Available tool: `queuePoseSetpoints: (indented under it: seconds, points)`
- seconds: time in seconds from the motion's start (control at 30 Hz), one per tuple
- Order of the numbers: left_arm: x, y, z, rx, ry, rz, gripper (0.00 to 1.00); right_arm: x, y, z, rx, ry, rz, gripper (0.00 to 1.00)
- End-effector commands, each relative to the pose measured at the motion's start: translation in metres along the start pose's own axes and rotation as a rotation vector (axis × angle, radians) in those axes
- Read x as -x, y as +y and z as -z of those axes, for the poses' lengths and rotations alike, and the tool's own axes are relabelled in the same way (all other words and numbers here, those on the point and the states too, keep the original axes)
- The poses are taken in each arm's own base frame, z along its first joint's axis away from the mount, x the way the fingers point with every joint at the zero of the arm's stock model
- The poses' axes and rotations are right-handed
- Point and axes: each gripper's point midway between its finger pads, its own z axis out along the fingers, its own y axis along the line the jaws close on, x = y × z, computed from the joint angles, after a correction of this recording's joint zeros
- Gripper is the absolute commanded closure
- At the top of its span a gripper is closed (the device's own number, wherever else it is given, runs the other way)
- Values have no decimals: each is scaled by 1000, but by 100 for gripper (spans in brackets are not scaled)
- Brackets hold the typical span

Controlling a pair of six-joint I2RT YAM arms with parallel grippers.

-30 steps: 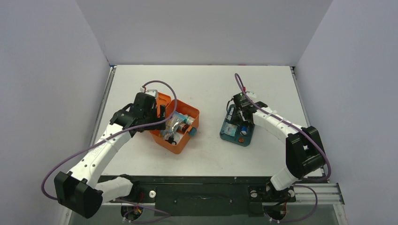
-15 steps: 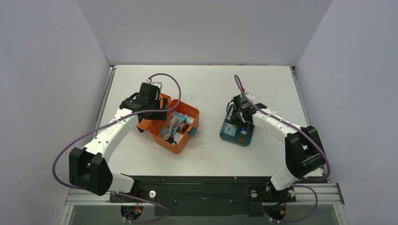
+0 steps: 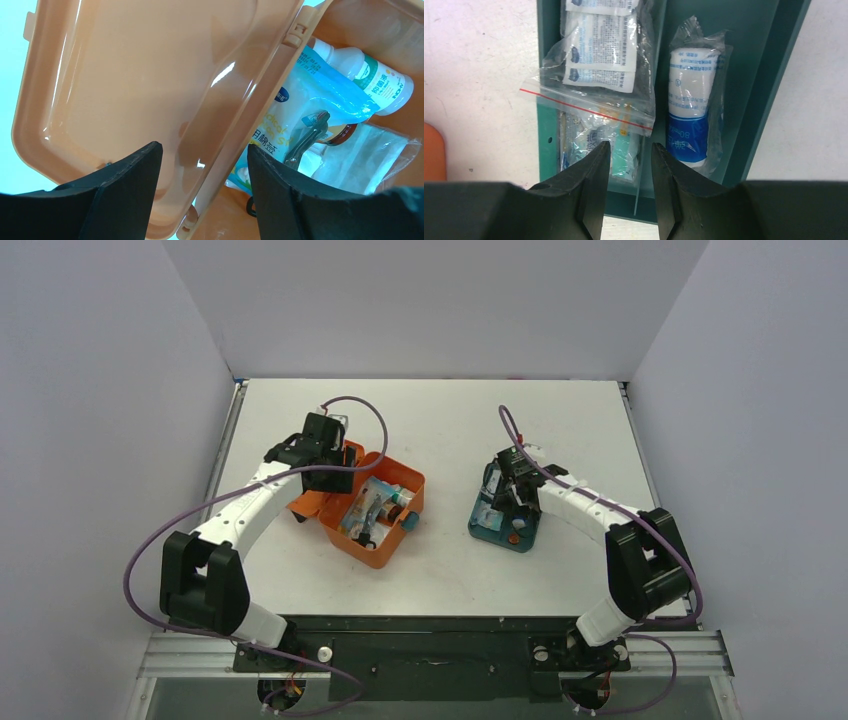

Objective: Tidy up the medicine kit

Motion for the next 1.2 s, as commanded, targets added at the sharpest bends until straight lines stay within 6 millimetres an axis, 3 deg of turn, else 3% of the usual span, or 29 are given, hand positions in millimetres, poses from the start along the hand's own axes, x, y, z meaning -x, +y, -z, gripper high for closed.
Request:
queuePoseSetpoints:
  seconds: [0.0,0.3,0.77,0.9,1.03,1.17]
  points:
    - [27,-9,2,-47,-79,7,41,8,-10,-4,-46,-44,-14,68]
    - [19,-14,3,-78,-64,18,51,9,-18,-14,-85,-35,-23,68]
    - [0,-14,6,-90,-19,37,65,3,-19,-28,-90,-1,-26,78]
    - [-9,-14,4,-94,-3,41,68,-2,-21,-33,-93,15,-21,85]
    - [-14,-14,7,-97,-2,46,70,-7,-18,-38,-78,35,-18,100]
    - [-19,-14,11,-105,4,52,74,-9,-16,-39,-55,39,-14,100]
